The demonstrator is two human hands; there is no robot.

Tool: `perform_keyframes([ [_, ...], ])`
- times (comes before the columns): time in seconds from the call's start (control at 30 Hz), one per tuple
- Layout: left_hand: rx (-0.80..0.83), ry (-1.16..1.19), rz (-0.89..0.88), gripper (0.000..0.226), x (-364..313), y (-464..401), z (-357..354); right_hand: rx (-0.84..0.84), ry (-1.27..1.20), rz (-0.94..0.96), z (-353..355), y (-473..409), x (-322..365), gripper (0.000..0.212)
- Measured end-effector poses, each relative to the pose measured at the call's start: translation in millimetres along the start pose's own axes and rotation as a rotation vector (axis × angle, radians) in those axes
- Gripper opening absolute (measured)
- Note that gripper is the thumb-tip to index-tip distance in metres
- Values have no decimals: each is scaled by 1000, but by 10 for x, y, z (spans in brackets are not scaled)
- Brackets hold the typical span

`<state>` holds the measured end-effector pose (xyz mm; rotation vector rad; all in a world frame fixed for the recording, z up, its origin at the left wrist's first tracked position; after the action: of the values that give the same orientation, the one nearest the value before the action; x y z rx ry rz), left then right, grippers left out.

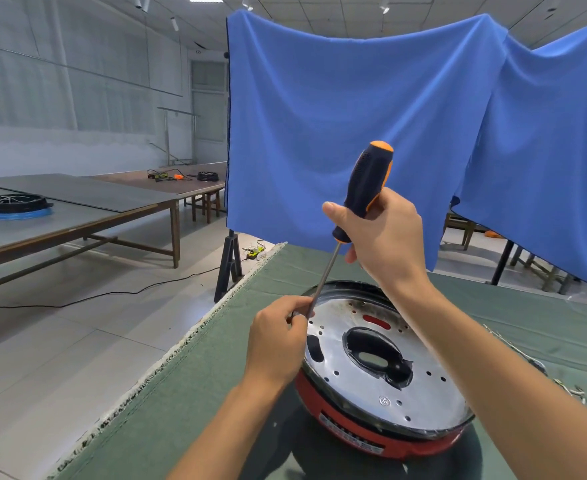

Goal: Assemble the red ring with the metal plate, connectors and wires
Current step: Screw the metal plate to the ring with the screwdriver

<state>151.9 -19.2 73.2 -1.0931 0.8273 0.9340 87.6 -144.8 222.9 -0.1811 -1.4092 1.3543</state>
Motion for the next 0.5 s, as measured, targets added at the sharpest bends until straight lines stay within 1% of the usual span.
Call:
perform_keyframes([
  [0.07,28,4,-7,35,-14,7,-2,14,18,17,-36,-5,18,31],
  [0.1,50,-11,-5,35,3,4,-7,49,33,25,-97,-9,23,30],
  [0.23,125,-67,82,40,183,-26,-76,284,-2,11,-449,-27,-23,23],
  [0.3,145,-47,113,40,227,-40,-114,323,-35,-9,-510,-49,-72,19],
  [0.37,160,-52,117,40,235,-59,-147,250,-20,-29,-485,-75,-118,21],
  [0.47,193,-28,133,48,247,-52,-167,-49,28,-53,-267,-198,-81,30],
  [0.5,194,-25,129,50,243,-42,-158,-103,37,-51,-203,-272,-36,32],
])
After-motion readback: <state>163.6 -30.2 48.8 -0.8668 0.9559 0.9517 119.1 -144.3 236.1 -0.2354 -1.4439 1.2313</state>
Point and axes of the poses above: each hand's wrist, its own y-axis away from the middle knuckle, its own z-axis out of the back of the hand, x = y × z, the point moved 8 cm from there along -y, towards the middle knuckle, and after that the axes turned 10 degrees about z, right-handed, at the moved point
